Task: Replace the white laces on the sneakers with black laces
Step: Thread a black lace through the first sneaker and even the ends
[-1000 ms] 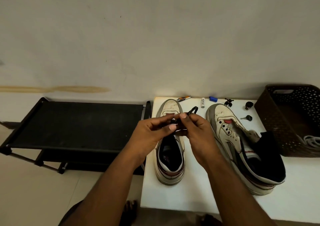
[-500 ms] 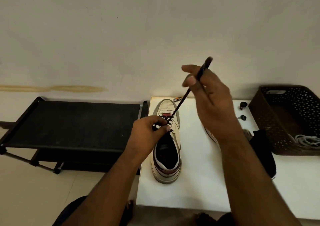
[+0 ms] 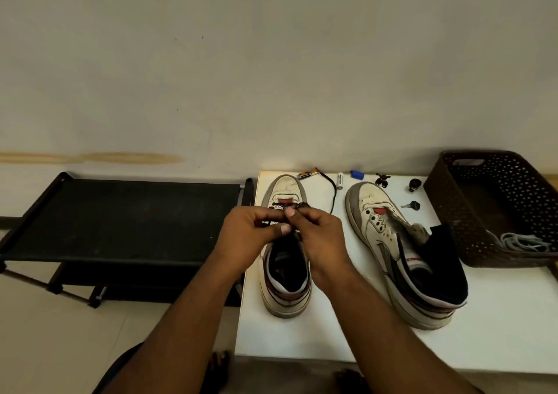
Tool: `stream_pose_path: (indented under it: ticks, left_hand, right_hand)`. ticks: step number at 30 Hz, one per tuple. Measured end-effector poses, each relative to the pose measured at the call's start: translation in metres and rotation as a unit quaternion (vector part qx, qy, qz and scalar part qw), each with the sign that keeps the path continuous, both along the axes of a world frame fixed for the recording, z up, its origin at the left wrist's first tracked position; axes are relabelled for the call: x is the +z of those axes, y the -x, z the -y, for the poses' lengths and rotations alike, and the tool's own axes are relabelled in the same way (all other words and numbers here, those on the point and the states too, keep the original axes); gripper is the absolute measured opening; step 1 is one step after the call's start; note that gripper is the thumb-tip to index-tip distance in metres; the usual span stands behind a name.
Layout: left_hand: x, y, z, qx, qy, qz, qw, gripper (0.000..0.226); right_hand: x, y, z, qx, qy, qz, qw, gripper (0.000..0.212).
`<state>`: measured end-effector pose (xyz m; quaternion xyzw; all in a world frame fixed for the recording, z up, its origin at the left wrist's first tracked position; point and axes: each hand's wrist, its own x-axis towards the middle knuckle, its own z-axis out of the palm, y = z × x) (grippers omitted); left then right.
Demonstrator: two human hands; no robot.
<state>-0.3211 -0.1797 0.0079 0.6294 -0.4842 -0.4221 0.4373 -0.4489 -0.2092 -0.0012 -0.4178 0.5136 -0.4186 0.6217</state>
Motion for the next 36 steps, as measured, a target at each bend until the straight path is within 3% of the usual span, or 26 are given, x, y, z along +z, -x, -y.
stream_pose_path:
  ticks: [3,5,7,10,13,17,19,20,22,24,29,32,34,36]
  left_hand:
    - [-0.002,-0.008,-0.007,0.116,-0.104,-0.174,0.972,0.040]
    - [-0.007,-0.003,-0.013,0.242,-0.182,-0.214,0.929,0.034]
    - [-0.010,0.015,-0.020,0.300,-0.222,-0.216,0.902,0.047]
    - [-0.012,0.037,-0.028,0.293,-0.175,-0.123,0.932,0.059]
    - [-0.015,0.037,-0.023,0.252,-0.094,-0.079,0.960,0.049]
    - [-0.012,0.039,-0.010,0.242,-0.118,-0.241,0.932,0.009]
    - [-0.010,0.037,-0.008,0.256,-0.113,-0.289,0.916,0.004]
    - [-0.010,0.035,-0.008,0.264,-0.099,-0.273,0.920,0.004]
    - [-0.018,0.027,-0.009,0.246,-0.059,-0.111,0.961,0.008]
    - [-0.023,0.023,-0.013,0.226,-0.015,0.010,0.974,0.011]
    - [-0.019,0.009,-0.012,0.350,0.070,0.045,0.933,0.022]
    - [-0.016,0.019,-0.014,0.375,-0.026,-0.087,0.923,0.024]
    - [-0.014,0.033,-0.019,0.323,-0.160,-0.142,0.922,0.039]
    - [-0.012,0.042,-0.022,0.285,-0.192,-0.189,0.920,0.043]
  right_hand:
    - [-0.006,-0.004,-0.003,-0.058,-0.031,-0.003,0.998,0.013]
    - [-0.009,-0.005,-0.005,-0.070,-0.021,-0.020,0.997,0.014]
    - [-0.010,-0.006,-0.006,-0.076,-0.012,-0.026,0.997,0.015]
    - [-0.012,-0.006,-0.008,-0.080,-0.007,-0.027,0.996,0.016]
    - [-0.014,-0.007,-0.009,-0.078,-0.014,-0.018,0.997,0.017]
    - [-0.017,-0.006,-0.008,-0.082,-0.026,-0.010,0.996,0.017]
    - [-0.018,-0.006,-0.007,-0.085,-0.025,-0.008,0.996,0.017]
    - [-0.018,-0.006,-0.007,-0.087,-0.026,-0.010,0.996,0.017]
    - [-0.019,-0.006,-0.007,-0.097,-0.029,-0.015,0.995,0.016]
    - [-0.020,-0.008,-0.007,-0.104,-0.032,-0.015,0.994,0.017]
    - [-0.019,-0.008,-0.007,-0.104,-0.048,0.005,0.993,0.016]
    - [-0.020,-0.007,-0.006,-0.098,-0.038,-0.006,0.994,0.017]
    - [-0.021,-0.009,-0.006,-0.097,-0.030,-0.012,0.995,0.018]
    - [-0.020,-0.011,-0.008,-0.092,-0.015,-0.016,0.995,0.017]
